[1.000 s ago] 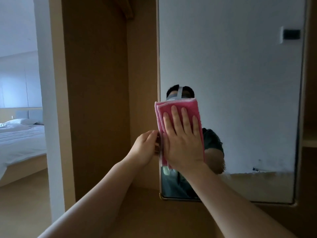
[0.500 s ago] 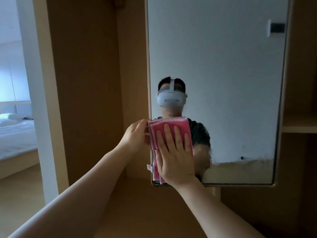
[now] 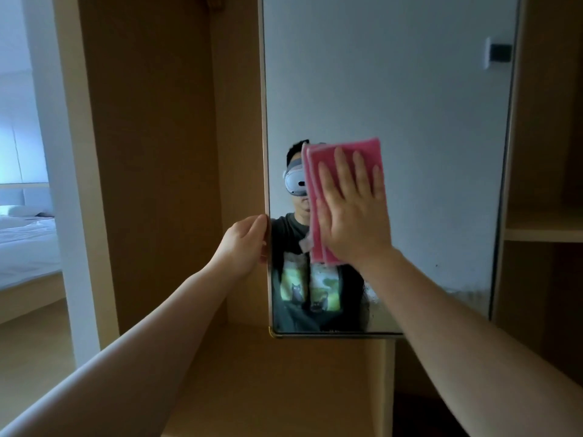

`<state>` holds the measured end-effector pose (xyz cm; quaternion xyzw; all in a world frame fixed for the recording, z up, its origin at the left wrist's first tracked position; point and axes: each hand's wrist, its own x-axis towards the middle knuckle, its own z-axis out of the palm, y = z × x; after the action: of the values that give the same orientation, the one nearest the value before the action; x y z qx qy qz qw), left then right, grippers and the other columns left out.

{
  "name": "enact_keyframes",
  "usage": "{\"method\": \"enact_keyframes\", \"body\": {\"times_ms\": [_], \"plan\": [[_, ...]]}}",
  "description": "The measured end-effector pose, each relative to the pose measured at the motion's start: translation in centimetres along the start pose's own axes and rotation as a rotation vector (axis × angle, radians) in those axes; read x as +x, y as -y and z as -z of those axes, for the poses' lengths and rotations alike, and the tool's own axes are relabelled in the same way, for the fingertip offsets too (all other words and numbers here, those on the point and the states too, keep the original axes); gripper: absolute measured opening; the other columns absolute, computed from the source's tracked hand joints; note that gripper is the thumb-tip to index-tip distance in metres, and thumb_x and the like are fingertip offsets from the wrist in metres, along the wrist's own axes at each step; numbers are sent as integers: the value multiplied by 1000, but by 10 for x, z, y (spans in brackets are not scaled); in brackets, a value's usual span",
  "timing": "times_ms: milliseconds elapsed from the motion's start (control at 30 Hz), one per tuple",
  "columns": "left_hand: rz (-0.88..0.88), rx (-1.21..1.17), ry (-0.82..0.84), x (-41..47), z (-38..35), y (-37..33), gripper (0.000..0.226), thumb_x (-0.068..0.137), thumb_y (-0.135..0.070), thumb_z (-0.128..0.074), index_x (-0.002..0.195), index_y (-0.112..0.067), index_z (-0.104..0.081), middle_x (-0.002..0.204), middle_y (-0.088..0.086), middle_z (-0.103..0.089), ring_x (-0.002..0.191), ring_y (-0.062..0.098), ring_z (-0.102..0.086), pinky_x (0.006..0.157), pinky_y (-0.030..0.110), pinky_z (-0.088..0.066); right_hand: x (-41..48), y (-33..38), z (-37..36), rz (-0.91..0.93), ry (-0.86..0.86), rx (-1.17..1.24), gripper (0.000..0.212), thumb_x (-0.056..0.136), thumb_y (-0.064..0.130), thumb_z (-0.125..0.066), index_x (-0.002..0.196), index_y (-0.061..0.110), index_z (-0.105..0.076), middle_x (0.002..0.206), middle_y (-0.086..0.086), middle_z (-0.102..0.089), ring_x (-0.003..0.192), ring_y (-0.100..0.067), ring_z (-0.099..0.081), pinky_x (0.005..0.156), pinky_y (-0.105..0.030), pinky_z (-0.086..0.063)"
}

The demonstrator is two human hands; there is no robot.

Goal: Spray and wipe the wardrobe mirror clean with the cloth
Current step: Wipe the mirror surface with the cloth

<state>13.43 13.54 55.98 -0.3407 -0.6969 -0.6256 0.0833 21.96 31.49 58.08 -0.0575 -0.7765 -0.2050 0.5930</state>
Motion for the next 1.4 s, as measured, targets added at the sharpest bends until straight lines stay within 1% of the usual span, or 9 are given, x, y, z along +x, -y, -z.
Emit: {"method": "enact_keyframes", "body": {"times_ms": [133, 267, 367, 467, 533, 733, 967, 1133, 1400], "plan": [[-66, 154, -39, -3, -2, -4, 52, 98, -40, -34, 82, 4, -55, 67, 9, -59, 58, 18, -59, 59, 37, -57, 24, -23, 11, -16, -52, -3, 52, 100, 36, -31, 147, 13, -37, 154, -18, -32, 143, -40, -27, 118, -53, -13], [-130, 263, -93, -5, -5, -4, 55, 99, -42, -30, 83, 4, -57, 66, 14, -61, 57, 20, -56, 61, 40, -52, 20, -22, 12, -17, -61, -2, 52, 101, 36, -30, 147, 13, -38, 154, -17, -33, 143, -39, -28, 118, -53, -15], [-159, 266, -107, -6, -6, -4, 56, 99, -41, -29, 81, 3, -57, 70, 19, -61, 60, 22, -55, 65, 46, -53, 14, -23, 11, -22, -59, -4, 52, 101, 36, -28, 147, 13, -37, 154, -16, -33, 143, -38, -28, 118, -52, -14], [-193, 269, -122, -7, -8, -3, 56, 99, -39, -27, 77, 1, -58, 71, 22, -61, 61, 29, -56, 65, 45, -52, 0, -24, 8, -29, -54, -5, 53, 102, 36, -24, 148, 12, -36, 155, -17, -32, 143, -37, -27, 119, -52, -13], [-211, 270, -134, -6, -9, -1, 55, 99, -39, -26, 74, -1, -58, 70, 20, -62, 64, 32, -59, 63, 42, -52, -13, -25, 5, -39, -40, -3, 54, 103, 37, -21, 149, 12, -33, 155, -17, -30, 144, -37, -24, 119, -52, -13], [-239, 259, -198, -6, -15, 1, 54, 99, -39, -25, 70, -7, -59, 66, 14, -62, 61, 25, -58, 59, 38, -50, -75, -27, -8, -53, 0, 17, 56, 103, 38, -22, 154, 15, -19, 160, -14, -17, 148, -35, -11, 119, -55, -13], [-239, 224, -220, -8, -22, 1, 54, 97, -43, -22, 75, -7, -56, 67, 18, -62, 61, 34, -58, 62, 51, -53, -126, -33, -11, -17, 32, 27, 57, 102, 39, -25, 154, 15, -21, 160, -14, -18, 148, -35, -12, 119, -55, -13], [-255, 227, -245, -10, -26, -1, 57, 93, -47, -18, 73, -7, -53, 62, 15, -62, 58, 32, -57, 64, 51, -53, -126, -38, -11, 12, 35, 36, 57, 103, 39, -24, 154, 16, -19, 159, -14, -19, 148, -36, -12, 119, -55, -12], [-272, 251, -248, -9, -25, 0, 55, 100, -37, -20, 74, -4, -55, 62, 15, -61, 57, 29, -57, 62, 46, -51, -104, -62, -6, 78, 29, 11, 56, 102, 39, -22, 152, 15, -23, 159, -14, -16, 148, -36, -12, 120, -52, -7]]}}
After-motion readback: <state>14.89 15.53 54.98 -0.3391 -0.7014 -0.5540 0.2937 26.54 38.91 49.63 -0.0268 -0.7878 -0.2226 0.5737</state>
